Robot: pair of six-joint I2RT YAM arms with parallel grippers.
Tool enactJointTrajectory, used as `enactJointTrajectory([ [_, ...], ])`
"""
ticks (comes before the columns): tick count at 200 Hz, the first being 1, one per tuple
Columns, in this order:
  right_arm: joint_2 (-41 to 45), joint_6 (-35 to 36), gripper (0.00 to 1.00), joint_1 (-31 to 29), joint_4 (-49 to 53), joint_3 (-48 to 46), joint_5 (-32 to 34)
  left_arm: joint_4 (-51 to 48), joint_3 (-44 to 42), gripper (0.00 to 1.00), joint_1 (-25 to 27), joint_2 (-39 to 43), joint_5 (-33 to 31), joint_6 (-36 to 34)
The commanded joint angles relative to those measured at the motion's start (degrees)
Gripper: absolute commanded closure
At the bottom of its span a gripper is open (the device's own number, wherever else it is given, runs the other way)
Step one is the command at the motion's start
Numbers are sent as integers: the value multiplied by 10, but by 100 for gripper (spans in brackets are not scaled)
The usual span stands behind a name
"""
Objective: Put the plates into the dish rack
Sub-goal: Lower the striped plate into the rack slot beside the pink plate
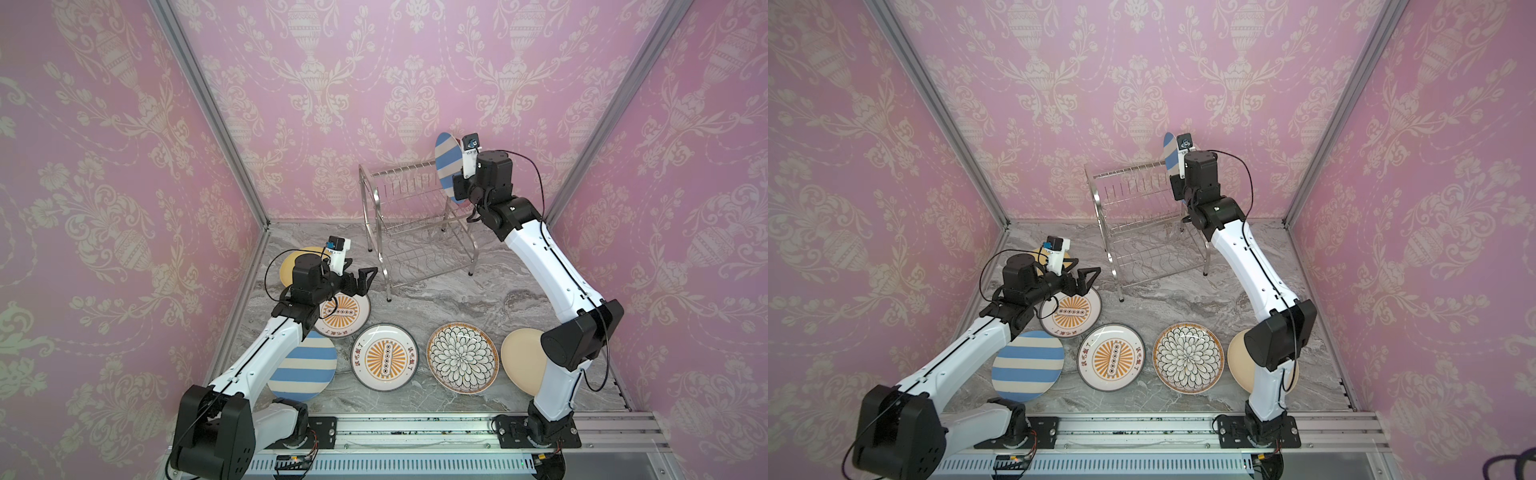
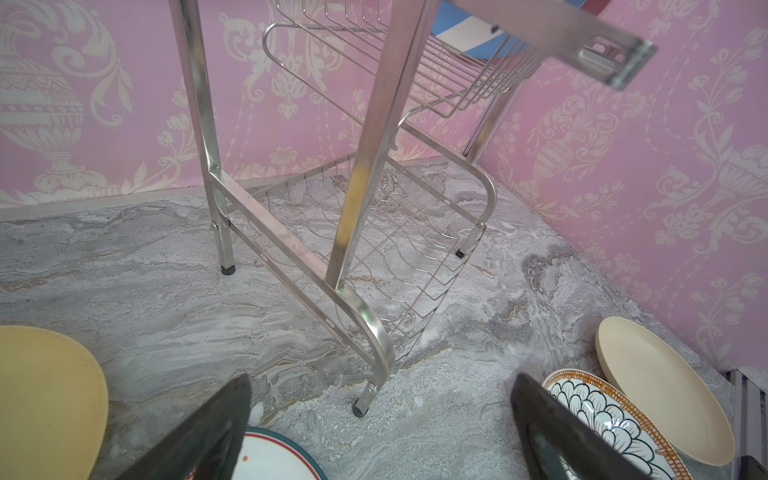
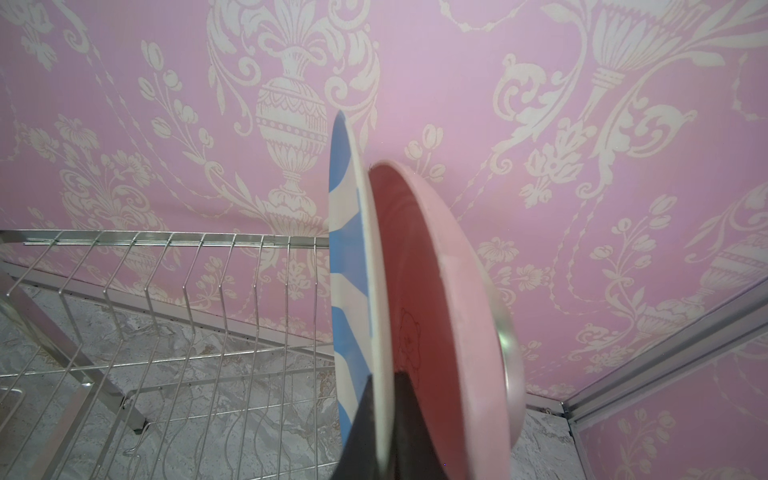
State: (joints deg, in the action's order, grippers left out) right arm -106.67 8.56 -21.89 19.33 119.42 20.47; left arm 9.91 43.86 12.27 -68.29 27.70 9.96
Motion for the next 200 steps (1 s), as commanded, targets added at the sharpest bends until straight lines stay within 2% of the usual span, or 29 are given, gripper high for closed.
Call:
enactJointTrajectory([
  [1, 4, -22, 94, 0, -7, -11, -1, -13, -6, 1, -6, 5, -3, 12],
  [6, 4, -22, 91, 0, -7, -10, -4, -13, -5, 1, -6, 5, -3, 13],
  [27, 2, -27, 91, 2, -2, 2, -13, -13, -7, 1, -5, 5, -3, 14],
  [49, -2, -30, 95, 2, 7, 19, -20, -10, -9, 1, -7, 5, -4, 15],
  [103, 1, -38, 96, 2, 21, 17, -20, -12, -9, 1, -6, 3, -3, 13],
  [176, 23, -32, 88, 0, 18, -32, 8, -12, -10, 1, -6, 6, 5, 19],
  [187, 22, -29, 83, 1, 18, -33, 9, -12, -11, 1, -6, 7, 5, 19],
  [200, 18, -27, 82, 2, 21, -31, 9, -12, -12, 1, -6, 7, 3, 18],
])
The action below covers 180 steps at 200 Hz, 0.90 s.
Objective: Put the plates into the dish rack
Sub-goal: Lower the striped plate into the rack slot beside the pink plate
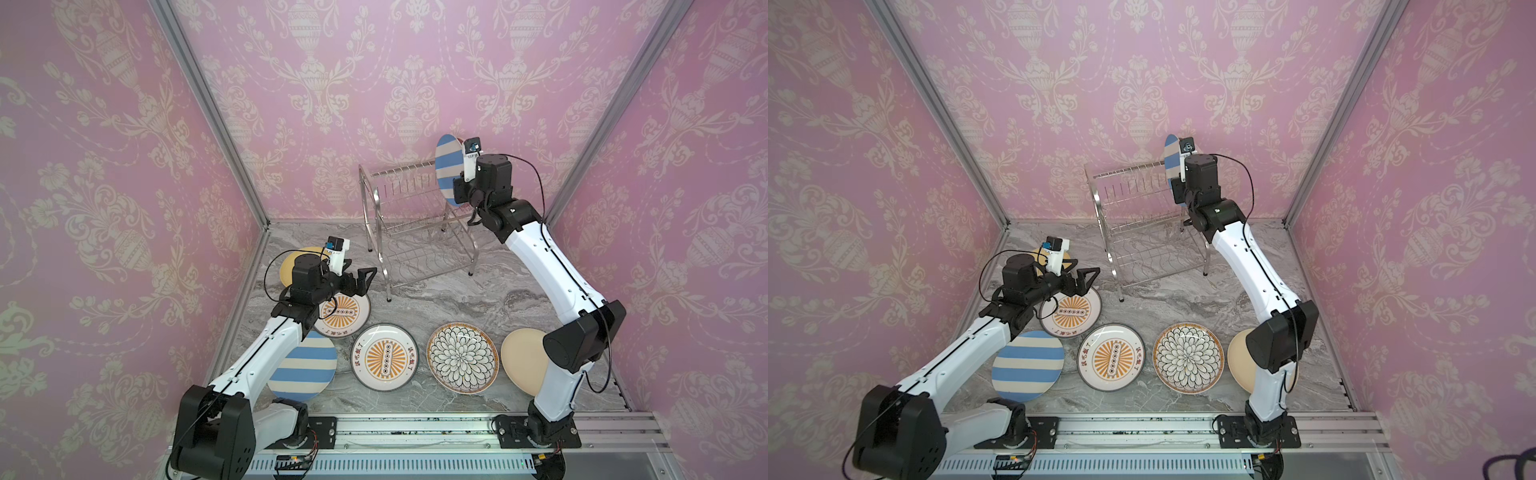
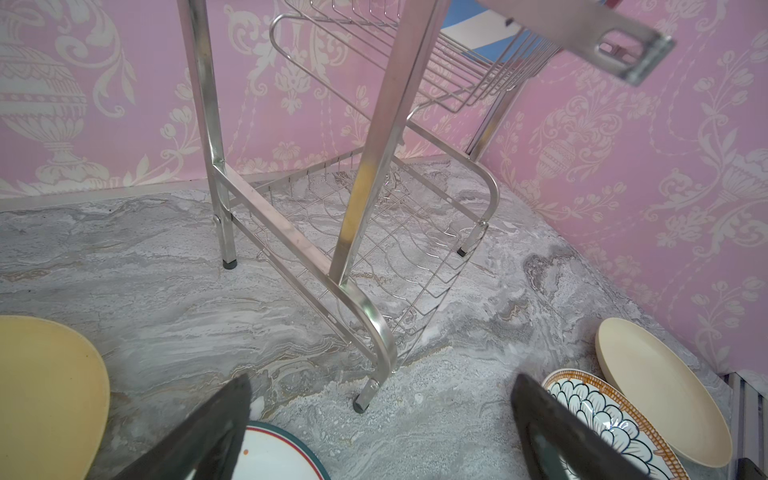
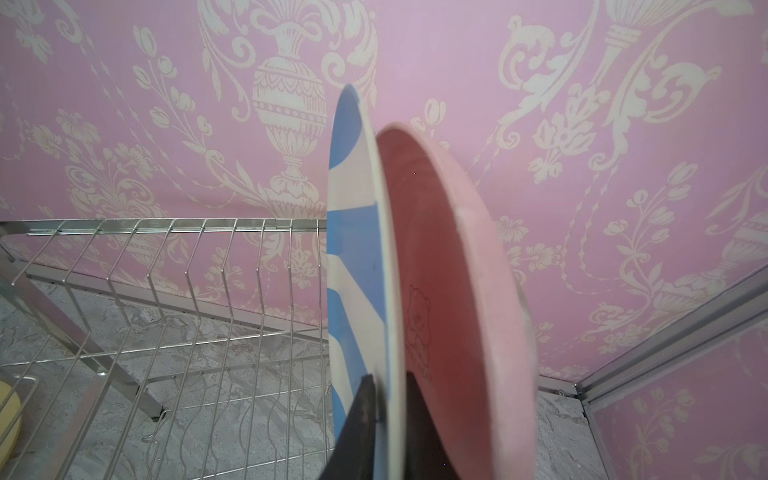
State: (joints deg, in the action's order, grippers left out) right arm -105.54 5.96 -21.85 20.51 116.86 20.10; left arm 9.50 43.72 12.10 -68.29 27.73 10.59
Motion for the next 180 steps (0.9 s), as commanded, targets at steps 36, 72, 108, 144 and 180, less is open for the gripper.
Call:
enactJointTrajectory([
  [36, -8, -1, 78, 1, 14, 10, 7, -11, -11, 1, -4, 10, 1, 11],
  [72, -16, 4, 69, 0, 20, 42, -2, -13, -11, 1, -4, 11, -1, 10],
  [108, -27, 18, 66, 0, 38, 84, -1, -12, -8, 1, -5, 6, 1, 11],
  [144, -37, 20, 68, -1, 51, 105, -4, -15, -6, 1, -4, 5, -1, 9],
  [180, -39, 12, 70, -1, 61, 108, 0, -44, 15, 1, -4, 5, -7, 7],
])
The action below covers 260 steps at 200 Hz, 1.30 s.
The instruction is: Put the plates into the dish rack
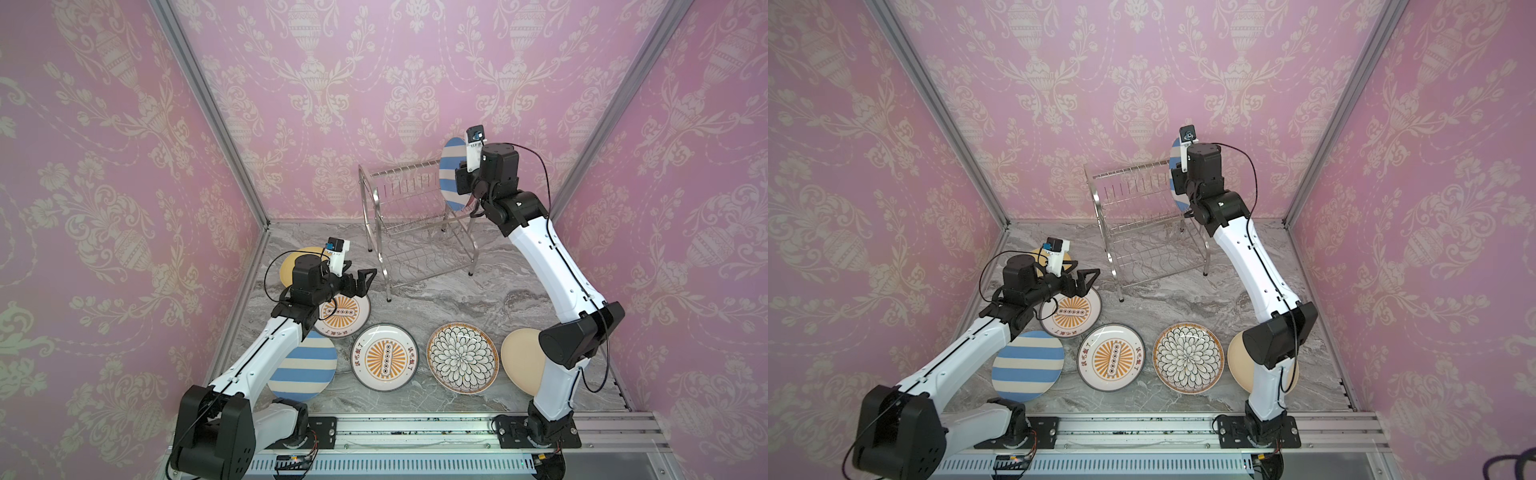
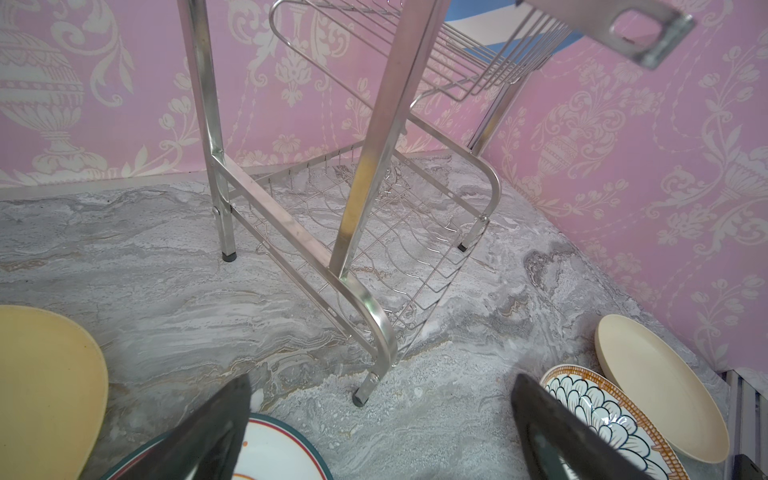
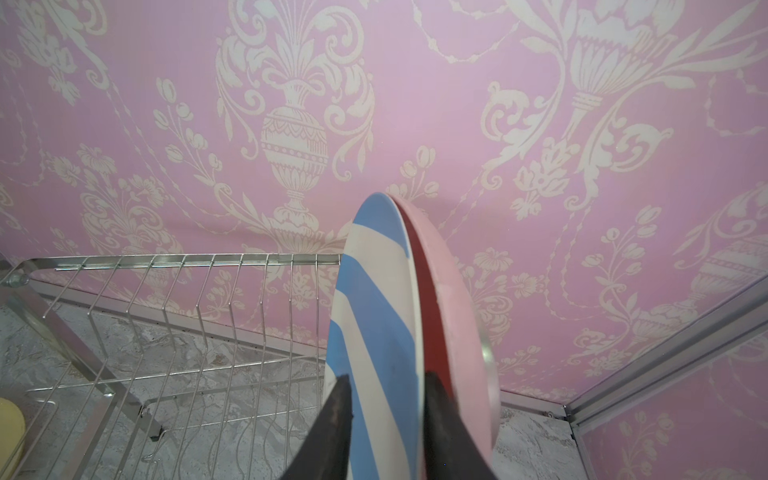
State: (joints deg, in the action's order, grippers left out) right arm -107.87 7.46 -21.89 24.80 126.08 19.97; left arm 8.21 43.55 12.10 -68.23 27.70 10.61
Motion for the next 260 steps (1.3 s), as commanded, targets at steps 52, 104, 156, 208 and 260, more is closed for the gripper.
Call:
enactJointTrajectory([
  [52, -40, 22, 80, -2, 53, 58, 4, -62, 54, 1, -5, 6, -24, 8],
  [104, -41, 37, 92, -6, 46, 60, -1, -86, 70, 1, -4, 15, -48, 10],
  [156, -35, 40, 100, -6, 38, 74, -20, -91, 95, 1, -5, -10, -53, 19],
  [208, -46, 26, 100, -8, 21, 112, -37, -87, 126, 1, -5, -40, -42, 20],
  [260, -43, 26, 100, -8, -12, 111, -35, -81, 129, 1, -4, -58, -34, 21],
])
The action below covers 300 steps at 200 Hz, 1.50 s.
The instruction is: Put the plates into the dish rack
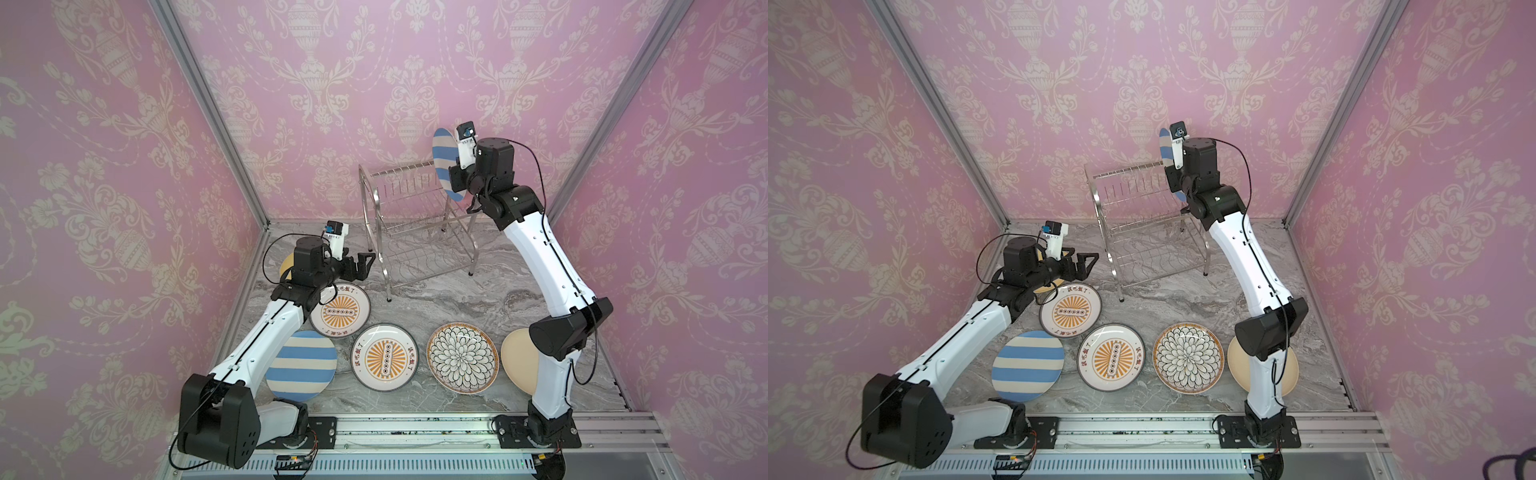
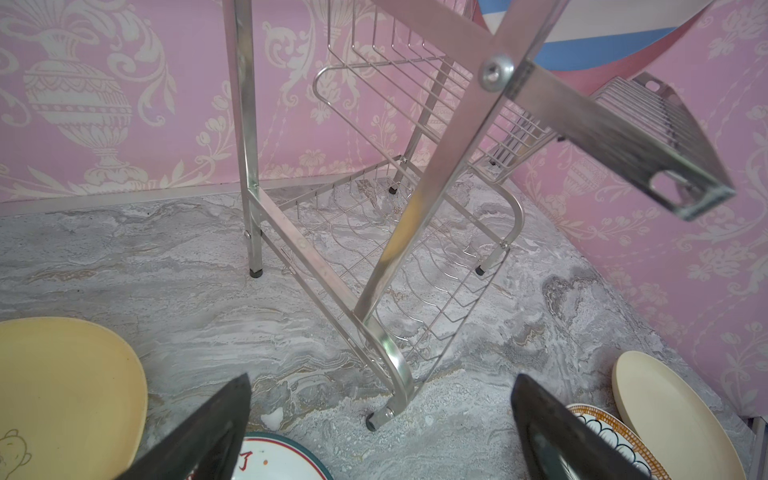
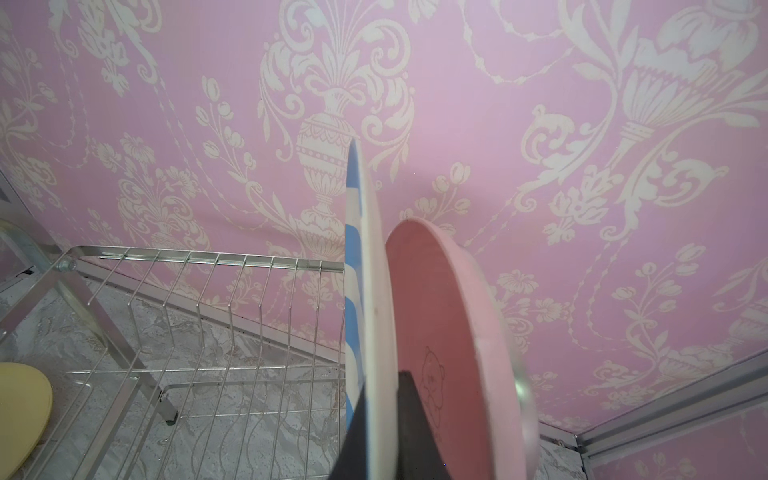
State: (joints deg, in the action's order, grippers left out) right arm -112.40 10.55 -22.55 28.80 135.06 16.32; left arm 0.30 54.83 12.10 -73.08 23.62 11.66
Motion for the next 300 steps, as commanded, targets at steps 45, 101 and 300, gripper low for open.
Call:
enactJointTrajectory([
  [45, -19, 3, 100, 0, -60, 22, 19, 0, 16, 1, -5, -17, 9, 10],
  [101, -11, -16, 100, 3, -63, -13, 14, -17, 23, 1, -6, -18, 6, -2],
  [300, -18, 5, 100, 12, -80, -32, 26, -34, 15, 1, -9, -1, 6, -10],
])
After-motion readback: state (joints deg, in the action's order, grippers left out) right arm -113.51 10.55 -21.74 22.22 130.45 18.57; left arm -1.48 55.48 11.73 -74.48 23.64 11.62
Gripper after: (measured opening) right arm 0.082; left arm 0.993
